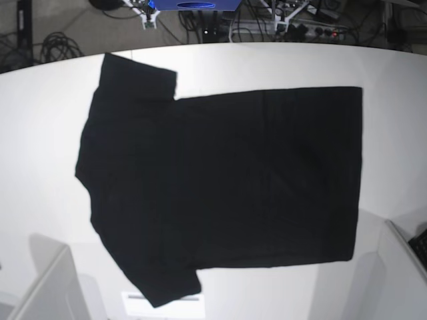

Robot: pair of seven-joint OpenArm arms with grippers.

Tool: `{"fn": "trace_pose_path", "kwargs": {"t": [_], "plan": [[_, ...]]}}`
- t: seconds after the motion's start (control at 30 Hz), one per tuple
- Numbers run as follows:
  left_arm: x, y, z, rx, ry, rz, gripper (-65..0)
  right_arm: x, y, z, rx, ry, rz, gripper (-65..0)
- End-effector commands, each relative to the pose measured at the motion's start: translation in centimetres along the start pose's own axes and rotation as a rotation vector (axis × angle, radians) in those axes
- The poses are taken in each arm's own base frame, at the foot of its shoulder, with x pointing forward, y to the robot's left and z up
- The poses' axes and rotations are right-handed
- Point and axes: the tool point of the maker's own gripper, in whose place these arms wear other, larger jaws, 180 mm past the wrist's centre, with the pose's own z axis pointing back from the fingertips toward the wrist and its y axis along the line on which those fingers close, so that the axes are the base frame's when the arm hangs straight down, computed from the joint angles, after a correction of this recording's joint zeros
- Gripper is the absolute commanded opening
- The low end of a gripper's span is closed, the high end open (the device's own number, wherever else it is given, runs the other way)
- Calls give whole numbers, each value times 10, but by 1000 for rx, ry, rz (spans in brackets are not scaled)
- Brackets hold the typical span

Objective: Fold the T-shirt properly

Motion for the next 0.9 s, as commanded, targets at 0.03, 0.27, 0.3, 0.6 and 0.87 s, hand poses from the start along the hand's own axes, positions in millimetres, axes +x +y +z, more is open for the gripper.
{"fn": "trace_pose_path", "kwargs": {"t": [0.03, 0.27, 0.3, 0.6, 0.87], "plan": [[-6, 4, 0, 9, 8, -1, -650, -1, -2, 0, 0, 4, 5, -650], [-5, 4, 0, 9, 7, -1, -650, -7, -3, 0, -2, 128, 6, -650], [-5, 4, 0, 9, 7, -1, -650, -7, -3, 0, -2, 128, 6, -650], [-14, 3, 1, 8, 20, -3, -650, -7, -3, 0, -2, 131, 6, -650], [-14, 3, 1, 8, 20, -2, -650, -7, -3, 0, -2, 131, 6, -650]]}}
